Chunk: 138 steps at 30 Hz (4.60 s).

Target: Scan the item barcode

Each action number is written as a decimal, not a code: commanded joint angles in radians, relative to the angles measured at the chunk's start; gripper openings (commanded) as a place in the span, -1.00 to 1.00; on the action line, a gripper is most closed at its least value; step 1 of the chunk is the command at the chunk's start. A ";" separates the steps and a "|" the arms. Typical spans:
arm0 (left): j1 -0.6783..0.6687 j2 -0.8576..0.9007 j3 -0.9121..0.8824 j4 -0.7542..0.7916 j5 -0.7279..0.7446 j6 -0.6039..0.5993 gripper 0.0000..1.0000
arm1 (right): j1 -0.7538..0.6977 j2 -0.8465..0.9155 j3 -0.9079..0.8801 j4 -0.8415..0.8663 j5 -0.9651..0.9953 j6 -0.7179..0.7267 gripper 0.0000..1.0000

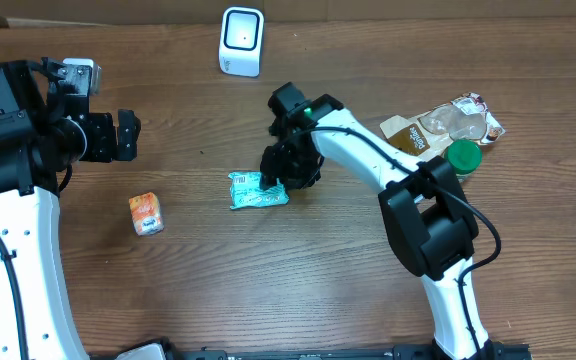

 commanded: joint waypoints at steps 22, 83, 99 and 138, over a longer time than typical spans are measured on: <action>0.007 0.002 0.005 0.003 -0.002 0.023 0.99 | -0.079 -0.045 -0.149 0.174 -0.172 -0.001 -0.48; 0.007 0.002 0.005 0.003 -0.002 0.023 0.99 | -0.235 -0.885 -0.314 0.045 -0.268 -0.050 -0.92; 0.007 0.002 0.005 0.003 -0.002 0.023 0.99 | -0.063 -0.340 0.624 -0.291 0.485 -0.183 -0.92; 0.007 0.002 0.005 0.003 -0.002 0.023 0.99 | 0.003 0.373 0.626 1.055 0.990 -1.644 -0.92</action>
